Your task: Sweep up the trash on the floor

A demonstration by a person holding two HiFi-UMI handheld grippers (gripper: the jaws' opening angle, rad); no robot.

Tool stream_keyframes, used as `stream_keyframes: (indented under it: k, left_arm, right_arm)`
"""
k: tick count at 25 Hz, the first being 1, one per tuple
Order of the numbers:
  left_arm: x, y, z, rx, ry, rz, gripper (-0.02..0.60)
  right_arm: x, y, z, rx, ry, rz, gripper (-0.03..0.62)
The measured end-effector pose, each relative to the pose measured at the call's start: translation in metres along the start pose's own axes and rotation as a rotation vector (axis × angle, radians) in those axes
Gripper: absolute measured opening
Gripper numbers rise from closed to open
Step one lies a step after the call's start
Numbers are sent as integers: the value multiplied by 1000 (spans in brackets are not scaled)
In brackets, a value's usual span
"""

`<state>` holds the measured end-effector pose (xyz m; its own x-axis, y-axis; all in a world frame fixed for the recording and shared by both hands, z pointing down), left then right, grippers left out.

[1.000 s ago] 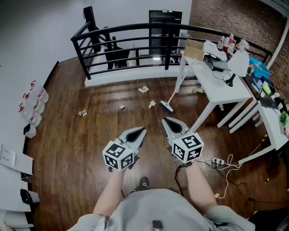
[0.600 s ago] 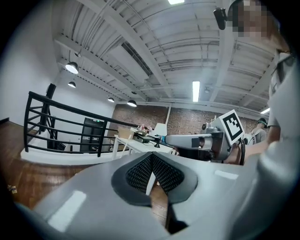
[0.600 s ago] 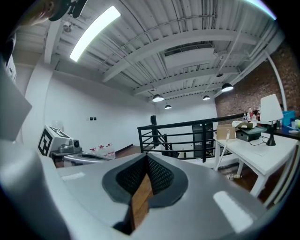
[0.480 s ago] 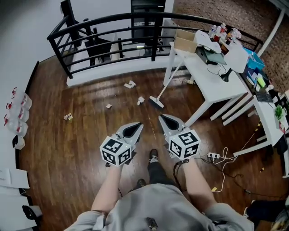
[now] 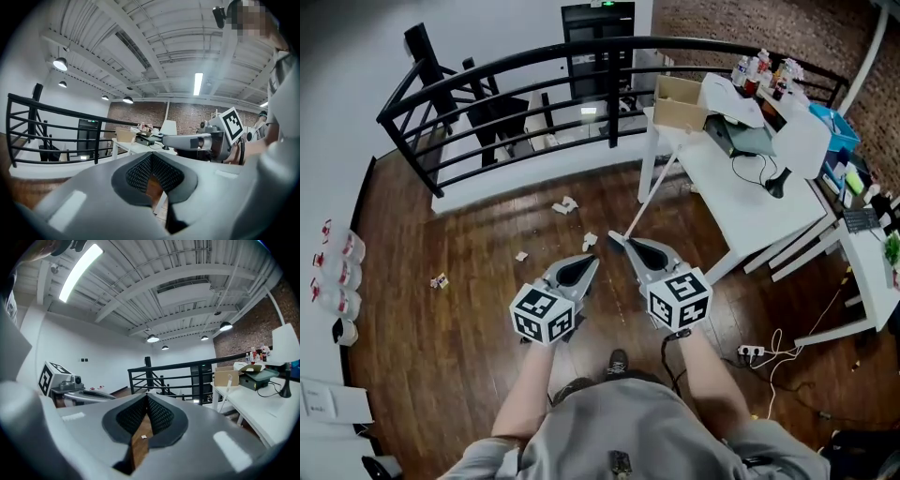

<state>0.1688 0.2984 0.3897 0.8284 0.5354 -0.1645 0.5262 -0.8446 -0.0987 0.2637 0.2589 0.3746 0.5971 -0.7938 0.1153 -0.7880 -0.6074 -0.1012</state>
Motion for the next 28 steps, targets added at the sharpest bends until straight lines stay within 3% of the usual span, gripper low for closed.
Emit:
stream_keyframes:
  k: [12,28]
  left_arm:
    - [-79,136,-15,-68,-36,-64,5]
    - [-198,305,-48,-155,-113,-264,5]
  right_arm:
    - [133,76,0,1,50,-94,0]
    - [287,187,-5,-107,-15,-338,0]
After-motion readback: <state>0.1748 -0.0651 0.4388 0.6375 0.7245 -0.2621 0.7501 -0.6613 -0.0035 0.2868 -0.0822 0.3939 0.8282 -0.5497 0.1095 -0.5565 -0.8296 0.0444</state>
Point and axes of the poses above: the fingertips, and each gripper's own axes: y forward along the fingers, x to its right, z out of its top, the point moved 3 cm from there along -y, backward along the fingers, and after that the axes turned 14 degrees about x, right-handed, at the moved point
